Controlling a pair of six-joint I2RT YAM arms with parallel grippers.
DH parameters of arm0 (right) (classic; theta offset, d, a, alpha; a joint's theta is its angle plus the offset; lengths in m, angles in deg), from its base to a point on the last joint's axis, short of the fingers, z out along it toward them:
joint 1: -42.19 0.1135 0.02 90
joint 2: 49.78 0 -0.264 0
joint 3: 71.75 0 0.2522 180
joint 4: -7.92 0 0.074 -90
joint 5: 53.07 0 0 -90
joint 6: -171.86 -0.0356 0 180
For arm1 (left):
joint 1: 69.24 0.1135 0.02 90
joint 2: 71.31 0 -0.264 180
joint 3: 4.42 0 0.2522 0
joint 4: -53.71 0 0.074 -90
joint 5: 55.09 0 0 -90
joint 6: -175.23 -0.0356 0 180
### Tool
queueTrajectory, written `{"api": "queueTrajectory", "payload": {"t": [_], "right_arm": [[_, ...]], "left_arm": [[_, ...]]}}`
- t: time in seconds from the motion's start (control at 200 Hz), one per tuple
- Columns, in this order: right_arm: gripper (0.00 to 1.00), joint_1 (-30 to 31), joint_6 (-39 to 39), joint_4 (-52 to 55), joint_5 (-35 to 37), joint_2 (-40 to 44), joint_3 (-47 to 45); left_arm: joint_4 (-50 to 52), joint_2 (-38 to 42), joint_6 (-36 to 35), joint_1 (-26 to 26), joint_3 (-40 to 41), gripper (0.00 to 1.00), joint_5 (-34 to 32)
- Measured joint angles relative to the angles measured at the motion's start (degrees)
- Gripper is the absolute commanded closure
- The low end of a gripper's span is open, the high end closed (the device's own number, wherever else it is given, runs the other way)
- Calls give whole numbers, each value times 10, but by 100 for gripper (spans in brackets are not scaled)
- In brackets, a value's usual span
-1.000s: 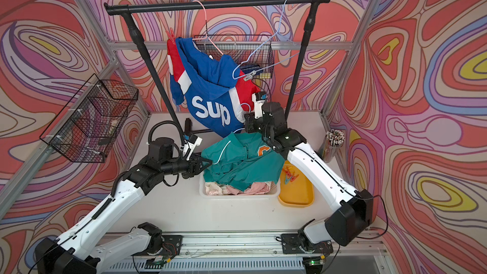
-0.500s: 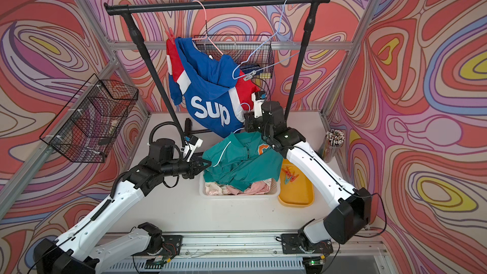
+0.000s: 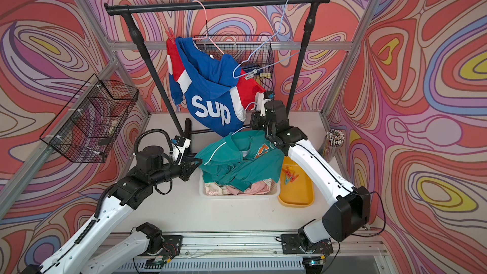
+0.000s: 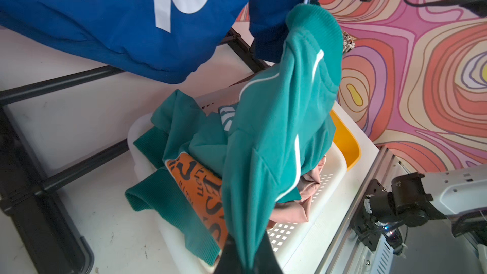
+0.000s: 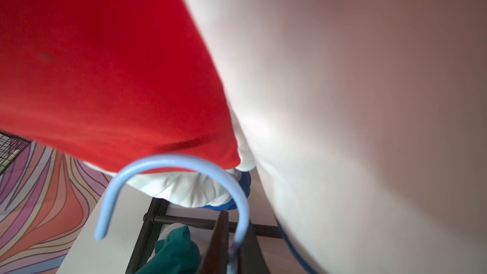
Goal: Remove the clothespins securing jackets to the hanger
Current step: Remove the jacket from the hanger.
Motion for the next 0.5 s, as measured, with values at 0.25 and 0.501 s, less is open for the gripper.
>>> {"api": "queueTrajectory", "payload": {"t": [0.25,0.501], "right_arm": [[100,-2,-8,0,2,0,-2],[100,-13,-12,-6,0,35,-44]], "left_arm": [[-6,23,35,2,3,100,-91],[-12,6,69,37,-6,100,-147]]}}
